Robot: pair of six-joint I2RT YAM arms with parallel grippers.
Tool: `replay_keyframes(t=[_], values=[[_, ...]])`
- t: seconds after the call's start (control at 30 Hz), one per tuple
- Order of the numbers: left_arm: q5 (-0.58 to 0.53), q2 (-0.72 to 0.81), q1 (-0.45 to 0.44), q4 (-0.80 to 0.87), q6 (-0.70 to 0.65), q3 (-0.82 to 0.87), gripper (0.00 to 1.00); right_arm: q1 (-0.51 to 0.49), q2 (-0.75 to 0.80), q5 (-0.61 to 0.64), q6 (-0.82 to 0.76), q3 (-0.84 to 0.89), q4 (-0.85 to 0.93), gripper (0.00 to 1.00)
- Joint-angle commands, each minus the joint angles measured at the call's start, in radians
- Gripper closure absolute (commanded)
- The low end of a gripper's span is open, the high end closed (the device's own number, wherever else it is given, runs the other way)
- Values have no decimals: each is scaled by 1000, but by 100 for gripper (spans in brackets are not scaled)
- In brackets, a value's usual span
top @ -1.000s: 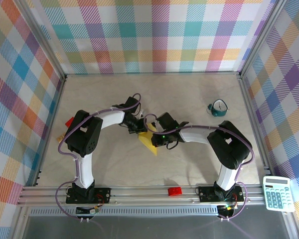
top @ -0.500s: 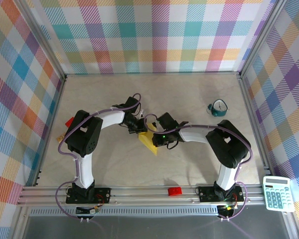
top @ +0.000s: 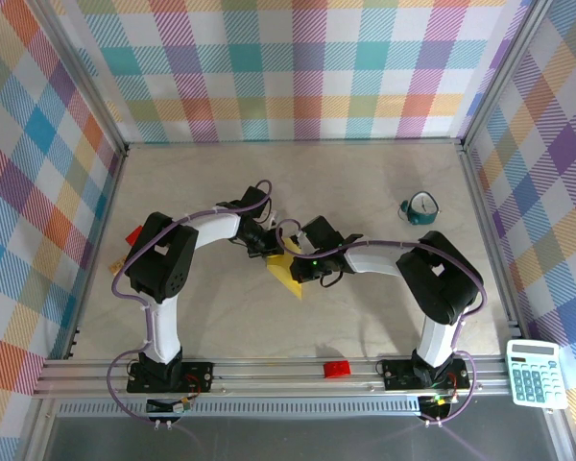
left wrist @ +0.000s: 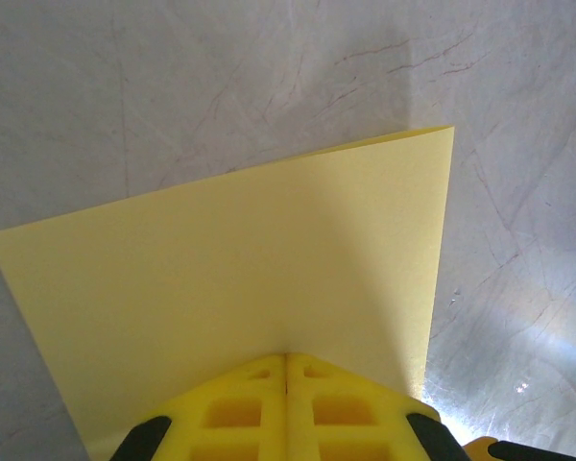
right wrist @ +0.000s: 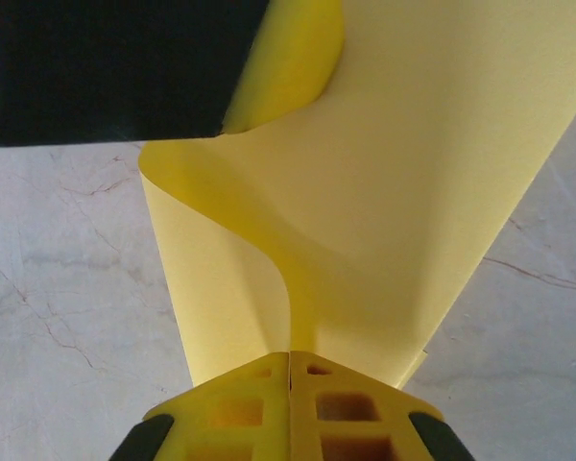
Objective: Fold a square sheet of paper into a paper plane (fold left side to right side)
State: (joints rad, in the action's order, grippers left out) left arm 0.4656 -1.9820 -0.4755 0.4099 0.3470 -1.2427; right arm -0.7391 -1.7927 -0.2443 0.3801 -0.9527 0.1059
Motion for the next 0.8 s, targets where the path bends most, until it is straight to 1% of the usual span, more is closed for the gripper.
replay_keyframes(t=[0.0, 0.4, 0.77], values=[[-61, -52, -13, 63, -13, 2, 100, 6, -8, -20, -14, -19, -6, 100], [-65, -49, -15, 63, -15, 5, 100, 6, -25, 32, -11, -14, 22, 100], [-62, -39, -15, 50, -8, 8, 99, 7, -57, 19, -5, -9, 19, 100]])
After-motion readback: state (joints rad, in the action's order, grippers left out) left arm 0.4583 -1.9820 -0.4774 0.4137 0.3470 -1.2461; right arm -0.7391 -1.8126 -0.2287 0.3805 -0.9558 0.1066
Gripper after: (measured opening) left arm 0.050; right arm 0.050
